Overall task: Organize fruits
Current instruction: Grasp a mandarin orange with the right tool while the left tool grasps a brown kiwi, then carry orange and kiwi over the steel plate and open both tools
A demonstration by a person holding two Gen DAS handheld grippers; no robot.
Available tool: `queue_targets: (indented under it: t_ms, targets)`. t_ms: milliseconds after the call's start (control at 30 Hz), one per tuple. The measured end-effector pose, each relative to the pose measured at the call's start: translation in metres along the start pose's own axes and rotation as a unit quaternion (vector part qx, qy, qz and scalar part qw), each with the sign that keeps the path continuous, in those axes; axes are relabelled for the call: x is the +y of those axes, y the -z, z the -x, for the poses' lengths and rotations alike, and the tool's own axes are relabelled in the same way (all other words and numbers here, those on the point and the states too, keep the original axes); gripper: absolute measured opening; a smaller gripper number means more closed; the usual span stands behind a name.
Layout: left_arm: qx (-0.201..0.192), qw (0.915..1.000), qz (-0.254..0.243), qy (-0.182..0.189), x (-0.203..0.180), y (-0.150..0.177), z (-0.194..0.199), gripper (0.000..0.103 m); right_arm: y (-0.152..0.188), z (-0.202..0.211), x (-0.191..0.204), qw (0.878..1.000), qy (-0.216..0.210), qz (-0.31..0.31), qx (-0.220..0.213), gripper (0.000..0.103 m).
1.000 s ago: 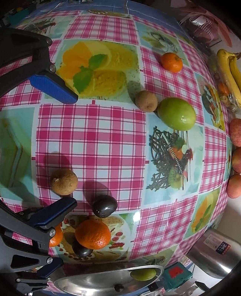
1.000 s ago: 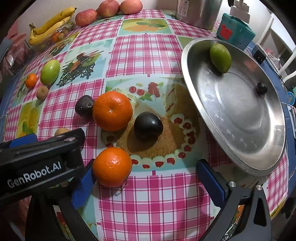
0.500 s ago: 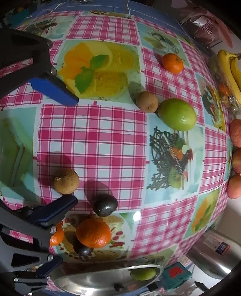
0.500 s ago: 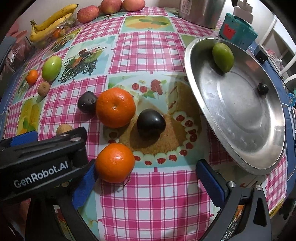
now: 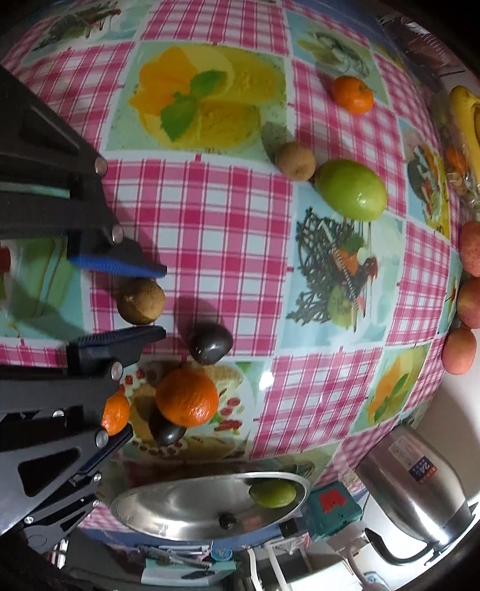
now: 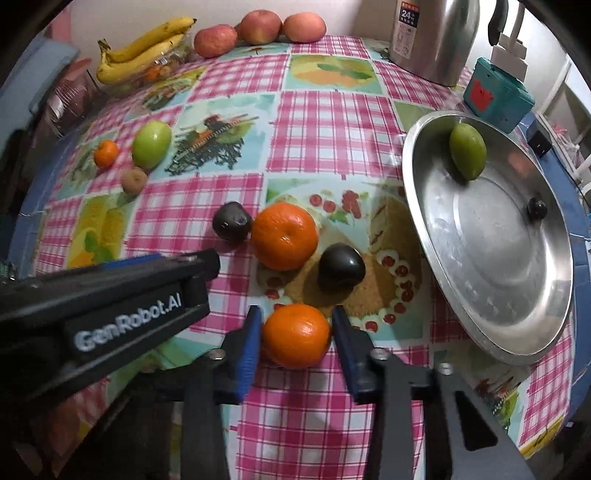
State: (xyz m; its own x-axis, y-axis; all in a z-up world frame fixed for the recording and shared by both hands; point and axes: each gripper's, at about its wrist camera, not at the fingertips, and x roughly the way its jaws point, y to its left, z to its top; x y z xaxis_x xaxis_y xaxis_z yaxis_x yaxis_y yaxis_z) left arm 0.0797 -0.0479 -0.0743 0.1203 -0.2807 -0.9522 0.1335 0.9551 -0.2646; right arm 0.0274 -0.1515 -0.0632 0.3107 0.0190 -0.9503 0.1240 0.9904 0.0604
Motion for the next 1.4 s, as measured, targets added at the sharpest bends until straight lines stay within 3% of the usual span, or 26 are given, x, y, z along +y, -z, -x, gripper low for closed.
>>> queue_targets:
  t_ms: [433,867,1400]
  targets:
    - [-0.061,0.9981,0.006,0.001,-0.003,-0.006,0.041,0.027,-0.002,0.03,-0.013,0.998,-0.033,-0.029,-0.042,0.038]
    - [-0.084,0.9964,0.013,-0.002,-0.006,-0.007,0.052,0.027,-0.004,0.038,-0.019,0.998,-0.029,-0.029,-0.056,0.038]
    - [-0.08,0.9956,-0.049,0.005,-0.074,0.007,0.042,0.027,-0.002,0.053,-0.107,0.988,0.004,-0.134,-0.079,0.038]
